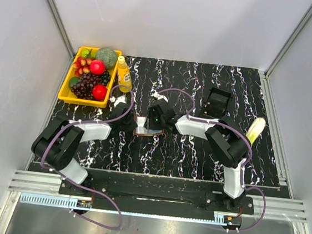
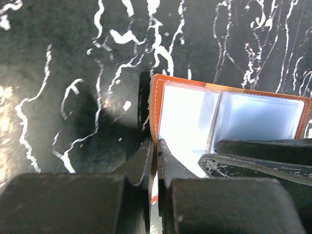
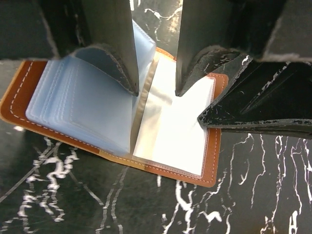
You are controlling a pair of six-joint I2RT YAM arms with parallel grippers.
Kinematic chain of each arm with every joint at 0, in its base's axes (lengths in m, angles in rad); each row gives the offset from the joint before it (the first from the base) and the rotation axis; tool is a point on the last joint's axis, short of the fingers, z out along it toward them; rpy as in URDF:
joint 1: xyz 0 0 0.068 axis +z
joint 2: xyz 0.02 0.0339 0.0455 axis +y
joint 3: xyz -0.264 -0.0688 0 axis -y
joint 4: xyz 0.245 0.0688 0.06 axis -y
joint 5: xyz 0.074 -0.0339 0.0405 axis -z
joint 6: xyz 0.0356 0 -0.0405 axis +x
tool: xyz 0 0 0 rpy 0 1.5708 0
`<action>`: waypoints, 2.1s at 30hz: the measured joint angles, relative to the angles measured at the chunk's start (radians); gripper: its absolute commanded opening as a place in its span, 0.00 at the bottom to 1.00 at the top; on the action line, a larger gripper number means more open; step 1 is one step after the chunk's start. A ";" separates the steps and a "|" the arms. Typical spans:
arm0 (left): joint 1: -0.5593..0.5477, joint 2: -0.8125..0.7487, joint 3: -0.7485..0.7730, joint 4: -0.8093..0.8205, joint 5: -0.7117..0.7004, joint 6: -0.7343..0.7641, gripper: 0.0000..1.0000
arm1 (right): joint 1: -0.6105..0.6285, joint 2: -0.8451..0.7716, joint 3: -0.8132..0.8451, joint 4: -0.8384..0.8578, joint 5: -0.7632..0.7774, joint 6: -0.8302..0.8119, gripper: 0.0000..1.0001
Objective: Put the credit cards into the card holder
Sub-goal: Open the card holder at the center of the board.
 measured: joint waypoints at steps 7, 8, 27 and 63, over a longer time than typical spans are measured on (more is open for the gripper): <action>-0.005 0.044 0.027 0.039 0.021 0.018 0.00 | -0.047 -0.092 -0.108 0.019 -0.010 0.005 0.42; -0.005 0.043 0.024 0.042 0.021 0.020 0.00 | -0.051 -0.108 -0.123 0.010 -0.009 0.003 0.41; -0.008 0.019 -0.003 0.049 0.023 0.021 0.00 | -0.099 -0.068 -0.090 -0.024 0.051 -0.004 0.27; -0.026 0.016 -0.029 0.084 -0.003 -0.027 0.00 | -0.170 -0.192 -0.236 -0.010 -0.078 -0.051 0.43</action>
